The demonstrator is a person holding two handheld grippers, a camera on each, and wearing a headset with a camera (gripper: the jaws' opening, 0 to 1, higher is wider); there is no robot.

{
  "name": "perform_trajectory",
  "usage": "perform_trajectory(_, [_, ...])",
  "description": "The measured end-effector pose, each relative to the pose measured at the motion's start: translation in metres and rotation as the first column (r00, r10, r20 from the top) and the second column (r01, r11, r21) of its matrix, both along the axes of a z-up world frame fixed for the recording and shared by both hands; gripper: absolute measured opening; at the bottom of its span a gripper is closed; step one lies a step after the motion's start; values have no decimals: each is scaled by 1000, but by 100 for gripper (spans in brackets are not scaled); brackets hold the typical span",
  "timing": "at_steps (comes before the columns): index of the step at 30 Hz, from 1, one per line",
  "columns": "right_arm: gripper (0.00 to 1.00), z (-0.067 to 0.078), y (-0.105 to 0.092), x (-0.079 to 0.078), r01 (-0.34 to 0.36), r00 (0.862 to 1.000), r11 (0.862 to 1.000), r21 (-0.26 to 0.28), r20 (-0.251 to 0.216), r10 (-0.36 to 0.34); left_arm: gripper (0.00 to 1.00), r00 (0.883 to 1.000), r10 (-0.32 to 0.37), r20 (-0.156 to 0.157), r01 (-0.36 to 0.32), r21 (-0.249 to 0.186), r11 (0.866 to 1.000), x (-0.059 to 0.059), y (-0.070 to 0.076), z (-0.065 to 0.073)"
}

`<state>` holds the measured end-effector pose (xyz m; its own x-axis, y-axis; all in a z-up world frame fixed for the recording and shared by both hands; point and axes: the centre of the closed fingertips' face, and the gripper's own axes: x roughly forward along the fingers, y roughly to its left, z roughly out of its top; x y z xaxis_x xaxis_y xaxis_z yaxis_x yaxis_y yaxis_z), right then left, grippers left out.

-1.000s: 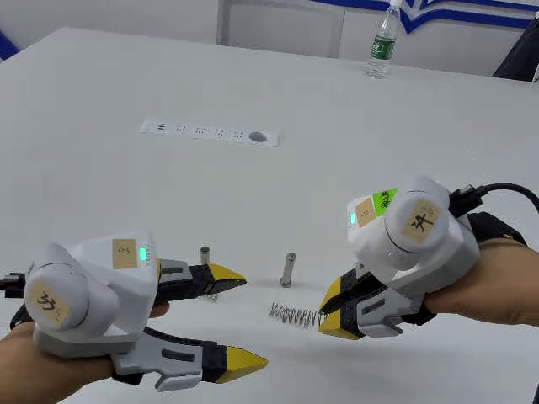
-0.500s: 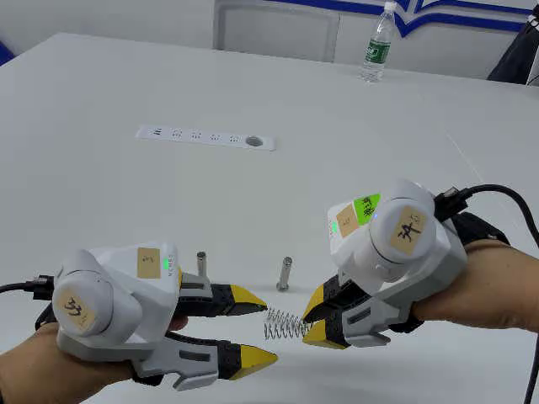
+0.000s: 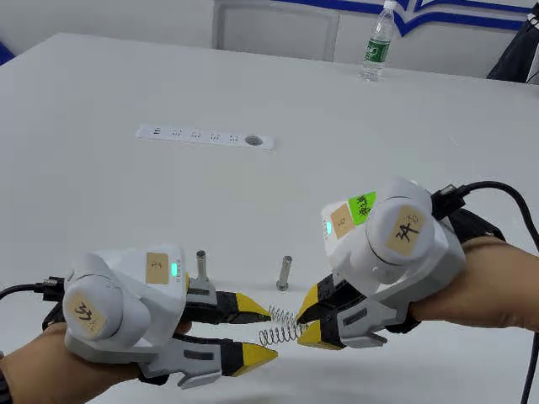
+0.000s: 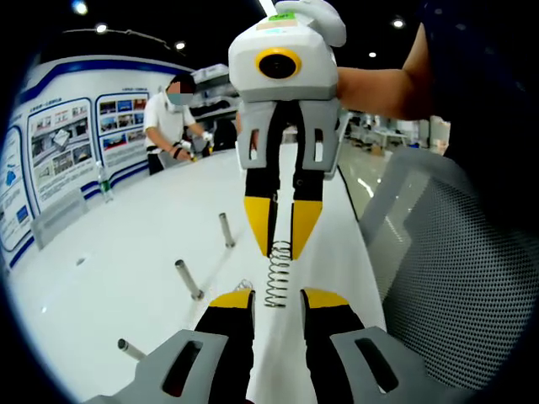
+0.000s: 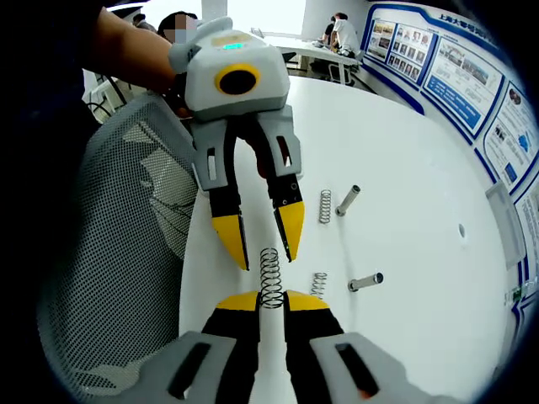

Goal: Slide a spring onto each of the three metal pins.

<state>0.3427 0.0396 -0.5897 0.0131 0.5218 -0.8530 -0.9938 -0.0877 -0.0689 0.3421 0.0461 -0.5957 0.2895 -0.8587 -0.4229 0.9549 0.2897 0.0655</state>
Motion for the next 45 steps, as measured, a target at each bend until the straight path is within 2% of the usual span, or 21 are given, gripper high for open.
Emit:
perform_trajectory(16, [11, 5, 7, -2, -15, 1000, 1000, 1, 5, 15, 12, 1000, -12, 23, 12, 17, 1000, 1, 0, -1])
perform_trajectory(23, [11, 15, 12, -3, -9, 1000, 999, 40, 3, 9, 12, 1000, -14, 24, 13, 19, 1000, 1, -1, -2])
perform_trajectory(34, [11, 23, 21, -6, -27, 999, 998, 58, 21, 26, 11, 999, -14, 31, 14, 16, 1000, 1, -2, -1])
perform_trajectory(45, [15, 20, 20, -4, -3, 1000, 999, 52, 1, 3, 10, 999, -5, 35, 5, 8, 1000, 3, 0, 0])
